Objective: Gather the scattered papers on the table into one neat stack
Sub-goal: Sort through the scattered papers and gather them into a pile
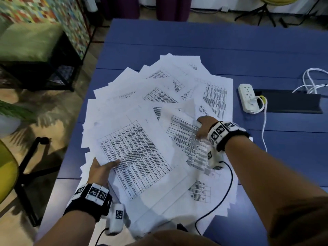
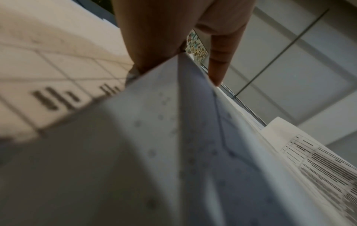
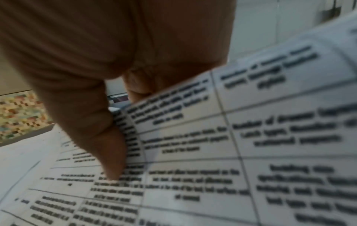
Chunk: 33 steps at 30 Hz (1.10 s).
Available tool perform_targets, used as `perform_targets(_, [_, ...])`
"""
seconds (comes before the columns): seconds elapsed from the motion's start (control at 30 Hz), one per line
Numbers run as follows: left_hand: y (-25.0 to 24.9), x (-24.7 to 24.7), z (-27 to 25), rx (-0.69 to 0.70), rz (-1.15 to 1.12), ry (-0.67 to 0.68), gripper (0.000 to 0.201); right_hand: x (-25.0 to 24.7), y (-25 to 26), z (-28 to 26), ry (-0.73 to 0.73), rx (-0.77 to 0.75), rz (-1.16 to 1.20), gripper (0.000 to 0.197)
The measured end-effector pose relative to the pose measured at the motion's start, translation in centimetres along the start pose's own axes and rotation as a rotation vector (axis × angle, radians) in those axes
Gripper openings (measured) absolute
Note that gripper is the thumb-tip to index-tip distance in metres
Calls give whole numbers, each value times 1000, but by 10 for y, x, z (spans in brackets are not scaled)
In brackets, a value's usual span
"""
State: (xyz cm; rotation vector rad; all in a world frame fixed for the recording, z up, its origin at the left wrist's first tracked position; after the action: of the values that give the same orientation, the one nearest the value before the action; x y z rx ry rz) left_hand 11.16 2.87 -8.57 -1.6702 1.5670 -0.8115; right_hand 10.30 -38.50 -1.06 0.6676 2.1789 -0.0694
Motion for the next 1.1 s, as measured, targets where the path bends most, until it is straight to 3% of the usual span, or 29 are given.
perform_targets(0.1, [3,-3,3,-27,-27,-5,53,-33,14,12,-83,5,-26,29])
perform_targets(0.17, [7,-6,7,-50,-24,-1,54,-50,25,20,-116,-27,-106,41])
perform_targets(0.33, [10,-5,5,-42,-39,19,66,-80,58,42,-198,-132,-53,21])
perform_targets(0.43, [10,-2,4,-106,-97,29,74,-82,67,59,-247,-155,30,24])
perform_targets(0.5, [12,-3,6,-123,-140,46,63,-75,67,70,-261,-142,58,21])
perform_targets(0.53, [11,-3,6,-138,-163,66,60,-70,64,74,-267,-117,44,25])
perform_targets(0.63, [15,-15,9,-165,-247,-8,90,-56,55,85,-245,-52,48,63])
perform_targets(0.73, [23,-15,14,-218,-331,-1,79,-44,51,88,-130,-1,125,101])
perform_targets(0.83, [22,-17,15,-210,-288,-54,81,-41,53,86,-102,26,53,92])
perform_targets(0.93, [16,-17,12,-156,-187,-25,109,-36,59,77,-102,38,-57,85])
perform_targets(1.03, [9,-13,7,-118,-114,-15,97,-25,64,73,-98,2,91,88])
perform_targets(1.1, [7,-10,4,-75,-90,-3,70,-19,62,68,-106,23,189,89])
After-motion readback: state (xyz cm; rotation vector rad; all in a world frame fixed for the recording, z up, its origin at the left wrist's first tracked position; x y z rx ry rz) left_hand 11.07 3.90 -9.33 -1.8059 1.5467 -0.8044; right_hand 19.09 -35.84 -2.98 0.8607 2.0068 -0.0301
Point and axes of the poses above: each hand's wrist, its own z-axis towards the middle knuckle, its own x-axis out of the palm, y = z × x, the point moved 8 cm from there along z, towards the middle knuckle, and after that the axes turned 3 degrees about y, right-handed, at the moved point
